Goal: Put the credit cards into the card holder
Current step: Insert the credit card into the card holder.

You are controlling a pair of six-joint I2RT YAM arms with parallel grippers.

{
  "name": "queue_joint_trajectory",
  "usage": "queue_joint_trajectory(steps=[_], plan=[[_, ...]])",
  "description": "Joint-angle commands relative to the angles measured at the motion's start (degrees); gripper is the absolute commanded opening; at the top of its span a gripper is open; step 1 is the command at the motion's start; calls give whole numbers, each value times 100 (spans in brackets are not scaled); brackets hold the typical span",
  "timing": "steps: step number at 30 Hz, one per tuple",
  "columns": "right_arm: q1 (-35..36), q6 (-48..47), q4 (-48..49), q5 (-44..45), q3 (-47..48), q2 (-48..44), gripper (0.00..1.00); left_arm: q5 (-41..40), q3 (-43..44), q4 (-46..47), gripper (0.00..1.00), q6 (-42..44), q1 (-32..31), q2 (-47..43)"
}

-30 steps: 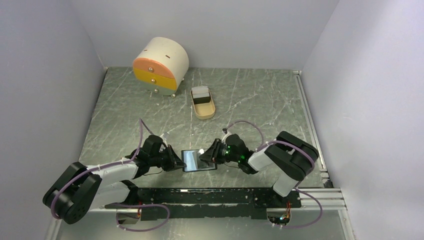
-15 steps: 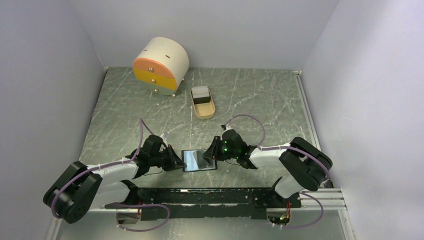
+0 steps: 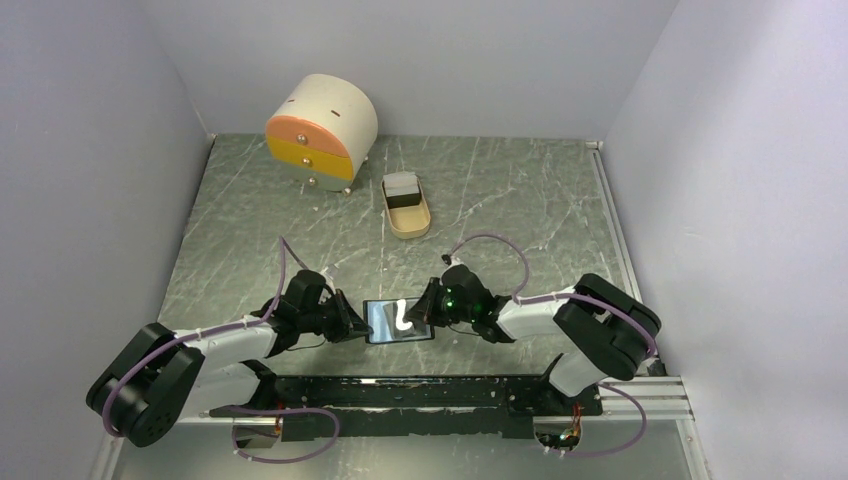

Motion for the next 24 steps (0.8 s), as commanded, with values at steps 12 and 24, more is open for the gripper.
queue_joint_trajectory(steps=[12,24], plan=[[205,700,1308,741,-767,28,0,178,-104,195,9,-85,22,-77],[203,664,1665,871,-868,-40,0,278,-216,475,9,-182,25,55]])
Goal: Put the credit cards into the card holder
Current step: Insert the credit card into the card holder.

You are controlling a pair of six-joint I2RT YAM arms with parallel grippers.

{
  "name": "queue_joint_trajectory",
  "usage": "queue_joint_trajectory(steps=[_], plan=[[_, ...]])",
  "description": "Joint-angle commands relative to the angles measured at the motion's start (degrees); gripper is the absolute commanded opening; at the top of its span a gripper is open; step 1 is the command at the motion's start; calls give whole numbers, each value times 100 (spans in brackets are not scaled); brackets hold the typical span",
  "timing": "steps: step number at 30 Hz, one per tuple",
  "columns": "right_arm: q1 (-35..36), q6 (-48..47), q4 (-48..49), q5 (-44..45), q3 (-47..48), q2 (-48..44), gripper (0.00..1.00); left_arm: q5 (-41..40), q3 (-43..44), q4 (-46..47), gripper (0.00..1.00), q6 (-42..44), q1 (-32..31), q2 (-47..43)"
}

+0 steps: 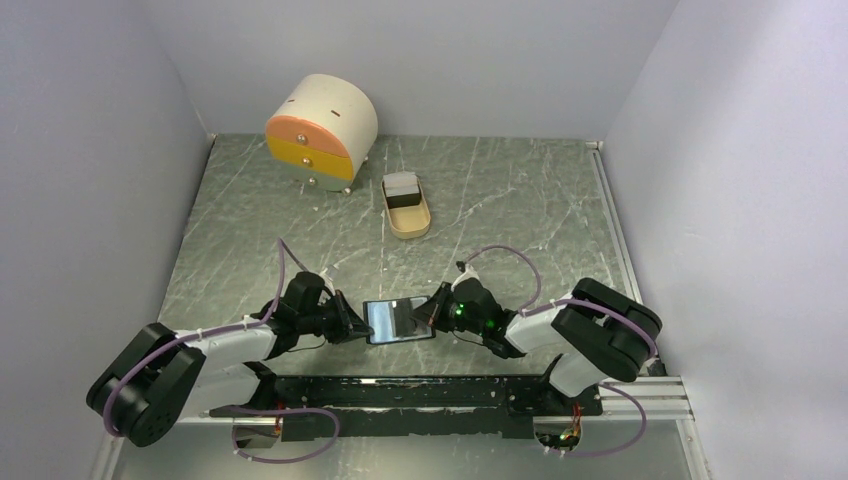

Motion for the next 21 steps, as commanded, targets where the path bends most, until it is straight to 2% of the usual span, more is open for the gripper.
queue_joint_trajectory(steps=[1,7,17,21], plan=[[37,-66,114,173,22,48,0,208,-101,274,9,-67,26,69],[169,64,378,64,-127,186,0,174,-87,244,9,-63,25,28],[271,86,153,19,59,263,0,169,14,137,9,-13,25,15],[321,-131,-435,43,319,182,15,186,2,162,9,-61,24,-64]])
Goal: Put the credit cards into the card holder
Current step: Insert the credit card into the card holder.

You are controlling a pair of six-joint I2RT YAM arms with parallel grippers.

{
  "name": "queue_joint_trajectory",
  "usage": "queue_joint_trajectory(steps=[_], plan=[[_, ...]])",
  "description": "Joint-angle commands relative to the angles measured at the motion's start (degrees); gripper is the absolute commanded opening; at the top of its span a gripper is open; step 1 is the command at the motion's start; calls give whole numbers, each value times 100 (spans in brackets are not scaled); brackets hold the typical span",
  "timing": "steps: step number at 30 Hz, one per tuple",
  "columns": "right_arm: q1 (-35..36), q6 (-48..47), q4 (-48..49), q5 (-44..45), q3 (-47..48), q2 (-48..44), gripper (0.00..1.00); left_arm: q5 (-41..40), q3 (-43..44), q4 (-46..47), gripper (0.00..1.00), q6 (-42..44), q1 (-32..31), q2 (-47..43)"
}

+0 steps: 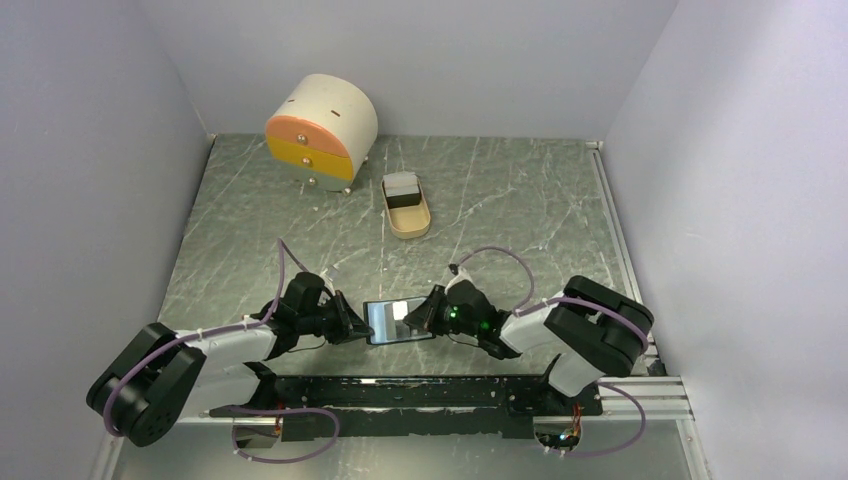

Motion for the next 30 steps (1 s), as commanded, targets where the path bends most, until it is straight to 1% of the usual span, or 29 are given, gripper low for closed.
queue_joint_trajectory(steps=[1,3,5,6,10,13,16,18,24,30], plan=[[84,-352,-991,98,341,-146,19,144,35,62,10,-14,27,-126],[-9,-709,-1988,126,647,-363,27,171,32,78,11,12,22,-170],[-16,-981,-2547,206,905,-516,33,144,3,79,11,14,21,-228],[-15,-1021,-2670,227,930,-563,34,129,-17,91,11,9,21,-246],[-16,-1074,-2681,297,893,-673,36,142,-60,168,10,-15,22,-239],[-15,-1139,-2745,255,1035,-574,39,152,-8,125,10,12,22,-189],[-7,-1164,-2687,224,1106,-393,47,154,6,108,10,-1,25,-232],[-3,-1147,-2499,103,1110,-291,48,138,1,83,11,-7,24,-291],[8,-1059,-2058,-168,1146,-51,41,114,-12,25,11,-27,23,-399],[87,-842,-1206,-541,1076,246,38,241,-81,382,13,-88,14,-348]])
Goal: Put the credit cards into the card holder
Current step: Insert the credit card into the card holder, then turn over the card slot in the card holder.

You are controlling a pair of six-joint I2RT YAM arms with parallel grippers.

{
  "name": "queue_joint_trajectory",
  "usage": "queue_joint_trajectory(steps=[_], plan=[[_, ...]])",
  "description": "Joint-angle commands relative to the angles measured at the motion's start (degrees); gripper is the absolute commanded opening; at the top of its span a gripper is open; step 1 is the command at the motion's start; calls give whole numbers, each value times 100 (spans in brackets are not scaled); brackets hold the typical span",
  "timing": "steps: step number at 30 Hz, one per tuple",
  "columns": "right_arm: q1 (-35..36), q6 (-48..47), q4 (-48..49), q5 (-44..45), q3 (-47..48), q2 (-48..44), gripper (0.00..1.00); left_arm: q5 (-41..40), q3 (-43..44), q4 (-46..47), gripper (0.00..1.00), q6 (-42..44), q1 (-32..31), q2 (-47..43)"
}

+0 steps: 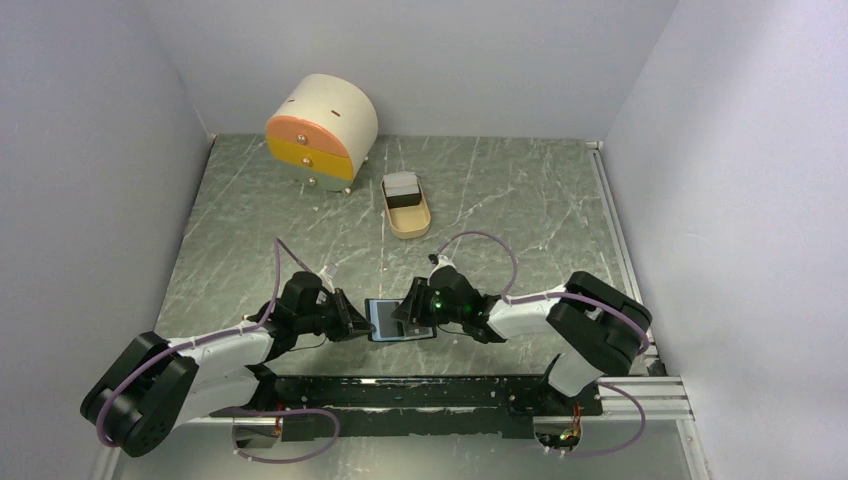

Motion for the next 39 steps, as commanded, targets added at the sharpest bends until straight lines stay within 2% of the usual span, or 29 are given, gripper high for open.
queue_joint_trajectory(steps=[1,5,11,16,20,26,29,32,39], plan=[[72,229,722,-349,-87,330,37,184,-61,369,13,-52,16,-21],[87,565,1314,-543,-252,485,35,198,-27,349,14,-19,23,-1],[98,802,1663,-556,-448,467,30,222,-49,376,15,-11,21,-44],[91,562,1034,-320,-425,251,33,321,-81,508,25,-12,21,-191],[90,219,334,-26,-337,-134,37,395,-115,712,28,-20,22,-382],[43,-296,-684,509,-194,-765,38,402,26,642,22,105,20,-300],[-40,-526,-1084,696,-135,-967,35,443,120,588,16,179,20,-176],[-74,-661,-1150,806,-181,-1027,31,465,101,722,9,116,22,-186],[-76,-606,-883,768,-306,-664,21,613,138,808,9,173,24,-374]])
